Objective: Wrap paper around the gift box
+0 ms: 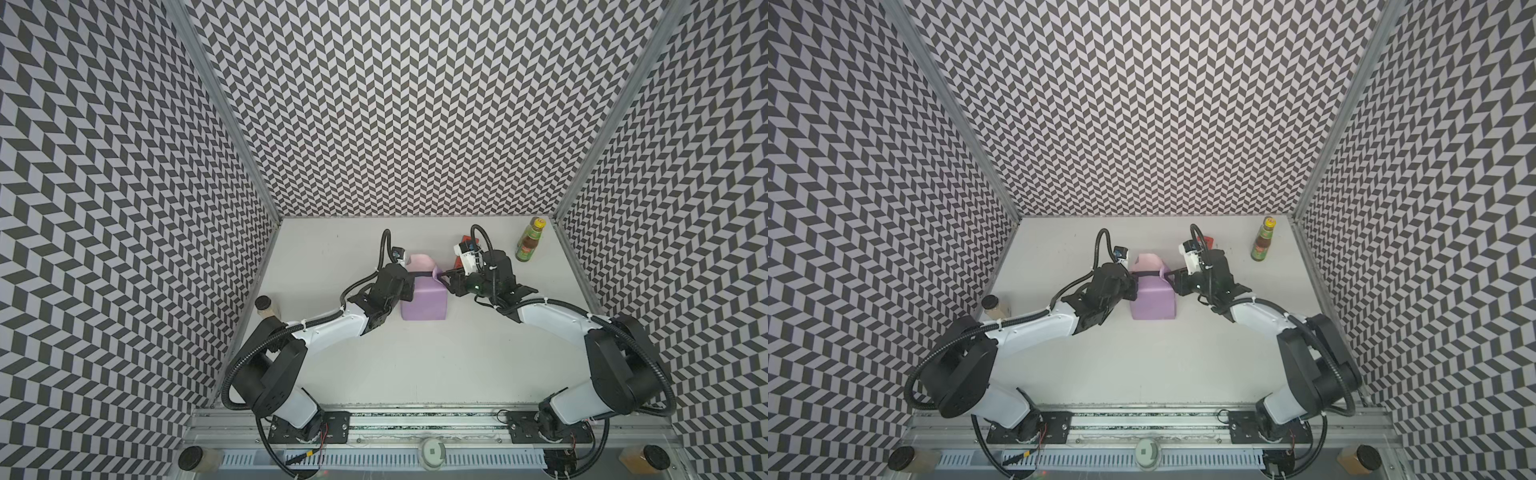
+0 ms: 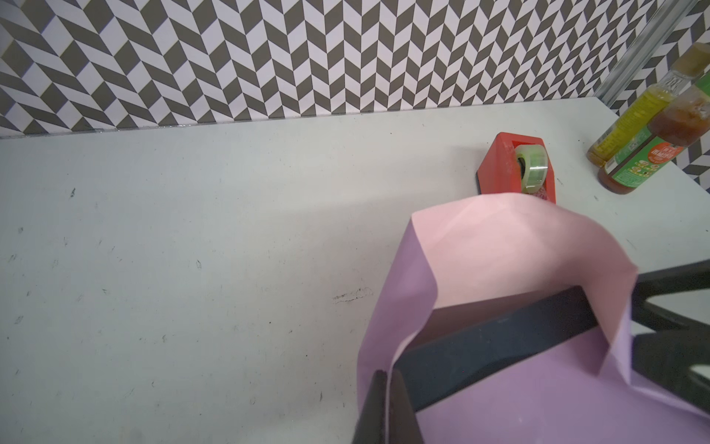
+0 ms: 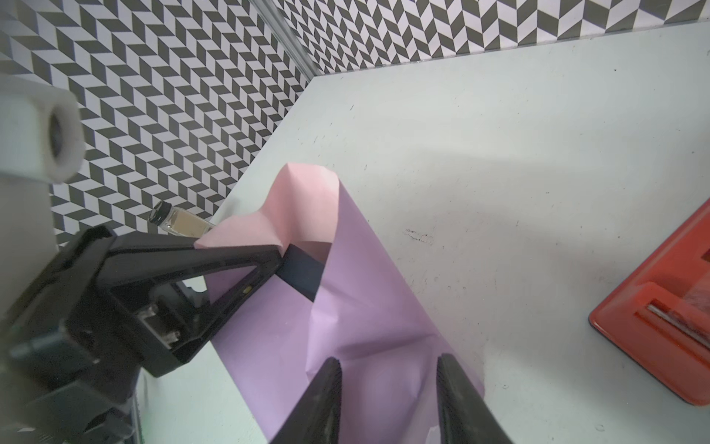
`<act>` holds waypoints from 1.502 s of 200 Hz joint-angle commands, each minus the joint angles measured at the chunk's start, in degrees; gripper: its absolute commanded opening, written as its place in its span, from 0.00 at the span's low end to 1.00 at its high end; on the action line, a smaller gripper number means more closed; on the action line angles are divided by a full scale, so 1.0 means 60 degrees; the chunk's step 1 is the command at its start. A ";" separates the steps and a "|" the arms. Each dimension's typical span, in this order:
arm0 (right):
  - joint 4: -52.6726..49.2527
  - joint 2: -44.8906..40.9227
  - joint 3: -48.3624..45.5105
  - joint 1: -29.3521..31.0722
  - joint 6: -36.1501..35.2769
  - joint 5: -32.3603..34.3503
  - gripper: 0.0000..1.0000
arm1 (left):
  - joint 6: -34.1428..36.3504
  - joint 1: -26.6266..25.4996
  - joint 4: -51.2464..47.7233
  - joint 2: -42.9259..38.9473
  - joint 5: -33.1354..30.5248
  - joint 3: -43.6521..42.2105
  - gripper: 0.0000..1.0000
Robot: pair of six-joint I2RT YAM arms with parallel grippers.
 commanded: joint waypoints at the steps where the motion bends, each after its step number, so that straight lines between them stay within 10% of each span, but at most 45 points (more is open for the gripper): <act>1: 0.0351 0.0456 0.0137 0.0065 -0.0182 0.0246 0.41 | -0.0058 -0.0112 -0.0138 -0.0089 0.0062 -0.0204 0.00; 37: 0.0351 0.0652 -0.0361 0.0119 -0.0216 0.0453 0.41 | -0.0056 -0.0127 -0.0141 -0.0166 0.0187 -0.0146 0.00; 165: 0.0922 0.0631 -0.1117 0.0171 0.0048 0.0463 0.38 | -0.0783 0.0676 -0.0372 -0.2033 0.3690 0.0299 0.60; 228: 0.0953 0.0695 -0.1047 0.0241 0.0007 0.0446 0.37 | -0.2629 0.3162 -0.0201 -0.2657 0.6106 -0.0833 0.46; 300: 0.0933 0.0651 -0.0963 0.0333 -0.0014 0.0457 0.36 | -0.2814 0.2583 0.0461 -0.0951 0.6358 -0.0443 0.44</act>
